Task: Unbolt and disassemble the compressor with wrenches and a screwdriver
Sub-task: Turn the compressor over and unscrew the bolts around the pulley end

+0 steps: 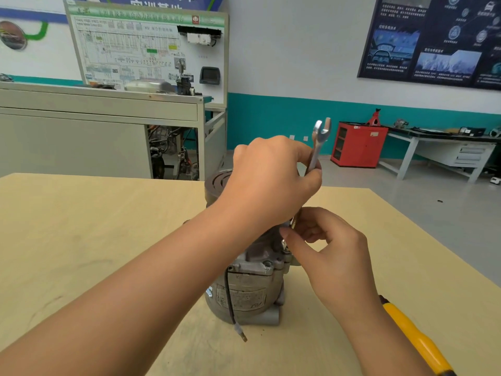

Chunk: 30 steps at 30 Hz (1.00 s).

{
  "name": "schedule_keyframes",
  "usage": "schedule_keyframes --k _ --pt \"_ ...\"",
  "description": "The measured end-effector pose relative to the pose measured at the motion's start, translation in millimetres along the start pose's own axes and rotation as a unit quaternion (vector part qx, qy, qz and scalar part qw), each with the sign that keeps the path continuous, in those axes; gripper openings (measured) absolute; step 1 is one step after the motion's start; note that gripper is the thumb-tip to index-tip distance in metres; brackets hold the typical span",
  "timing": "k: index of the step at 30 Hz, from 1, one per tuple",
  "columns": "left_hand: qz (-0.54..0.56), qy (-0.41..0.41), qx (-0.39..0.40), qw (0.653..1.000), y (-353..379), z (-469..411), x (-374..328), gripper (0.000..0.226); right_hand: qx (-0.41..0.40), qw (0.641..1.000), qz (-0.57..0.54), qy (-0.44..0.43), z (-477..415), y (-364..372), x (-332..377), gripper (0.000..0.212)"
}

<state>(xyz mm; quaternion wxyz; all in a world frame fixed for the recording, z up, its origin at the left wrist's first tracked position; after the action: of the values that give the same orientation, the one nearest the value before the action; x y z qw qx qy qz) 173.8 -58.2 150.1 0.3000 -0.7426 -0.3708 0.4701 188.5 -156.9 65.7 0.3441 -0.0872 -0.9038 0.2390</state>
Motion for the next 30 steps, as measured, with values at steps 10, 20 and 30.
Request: schedule_keyframes --k 10,20,30 --pt "0.108 -0.012 0.085 0.99 -4 -1 22 0.013 0.032 0.999 -0.029 0.013 0 1 0 0.036" --pt "0.053 -0.009 -0.003 0.999 -7 10 14 0.01 0.048 0.999 -0.009 0.006 -3 2 1 0.027" --pt "0.044 0.069 0.155 0.984 -6 -4 9 0.015 0.025 0.999 -0.035 -0.003 -1 2 0 0.018"
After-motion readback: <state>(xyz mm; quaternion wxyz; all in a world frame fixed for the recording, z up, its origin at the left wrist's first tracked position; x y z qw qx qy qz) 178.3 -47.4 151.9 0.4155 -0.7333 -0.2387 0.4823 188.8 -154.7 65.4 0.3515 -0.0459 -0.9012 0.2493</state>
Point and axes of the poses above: each hand's wrist, its own z-axis away from the middle knuckle, its own y-axis out of the palm, x = y × z, the point moved 7 cm from there along -z, towards the middle knuckle, and after that the axes turned 13 degrees about x, right-handed, at the moved point
